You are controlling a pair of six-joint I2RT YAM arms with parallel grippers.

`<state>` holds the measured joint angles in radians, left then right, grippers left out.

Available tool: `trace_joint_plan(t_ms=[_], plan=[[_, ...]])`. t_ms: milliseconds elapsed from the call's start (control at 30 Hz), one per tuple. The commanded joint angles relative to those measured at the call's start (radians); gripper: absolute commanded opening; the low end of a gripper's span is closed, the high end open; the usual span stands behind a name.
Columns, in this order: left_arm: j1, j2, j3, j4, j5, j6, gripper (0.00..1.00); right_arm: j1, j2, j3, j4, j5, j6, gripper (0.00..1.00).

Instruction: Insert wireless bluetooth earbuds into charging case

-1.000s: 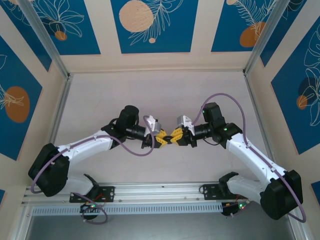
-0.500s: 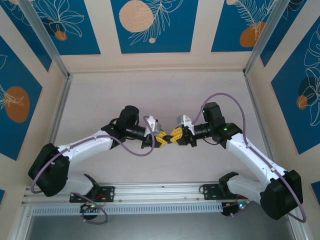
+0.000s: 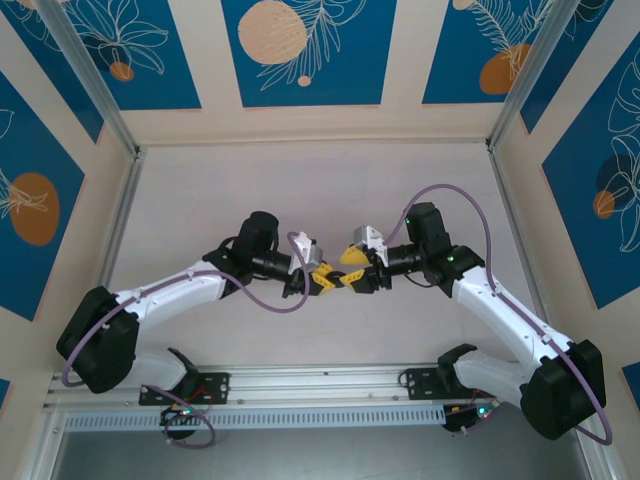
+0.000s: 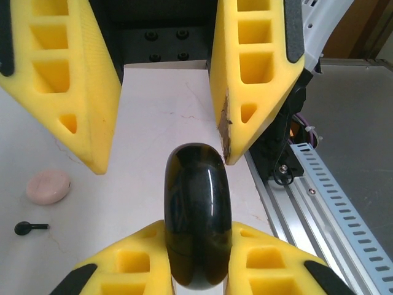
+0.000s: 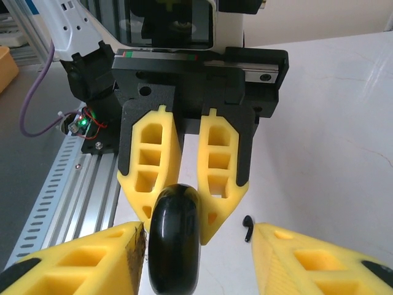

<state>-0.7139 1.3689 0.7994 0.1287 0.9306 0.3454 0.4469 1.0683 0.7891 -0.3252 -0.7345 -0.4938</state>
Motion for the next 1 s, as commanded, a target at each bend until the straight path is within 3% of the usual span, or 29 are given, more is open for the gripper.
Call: trace_joint_plan(t_ms=[0, 400, 667, 967], plan=[[-0.008, -0.011, 0.009, 0.032, 0.011, -0.014, 0.18, 0.006, 0.005, -0.005, 0.003, -0.029, 0.015, 0.51], [-0.008, -0.019, 0.008, 0.048, 0.011, -0.029, 0.18, 0.015, 0.038, 0.005, 0.006, -0.005, 0.04, 0.53], [-0.008, -0.03, -0.01, 0.026, 0.001, -0.007, 0.17, -0.063, 0.022, -0.014, 0.144, 0.017, 0.178, 0.51], [-0.007, -0.024, -0.026, 0.068, -0.005, -0.028, 0.17, -0.094, 0.035, -0.011, 0.149, 0.001, 0.214, 0.48]])
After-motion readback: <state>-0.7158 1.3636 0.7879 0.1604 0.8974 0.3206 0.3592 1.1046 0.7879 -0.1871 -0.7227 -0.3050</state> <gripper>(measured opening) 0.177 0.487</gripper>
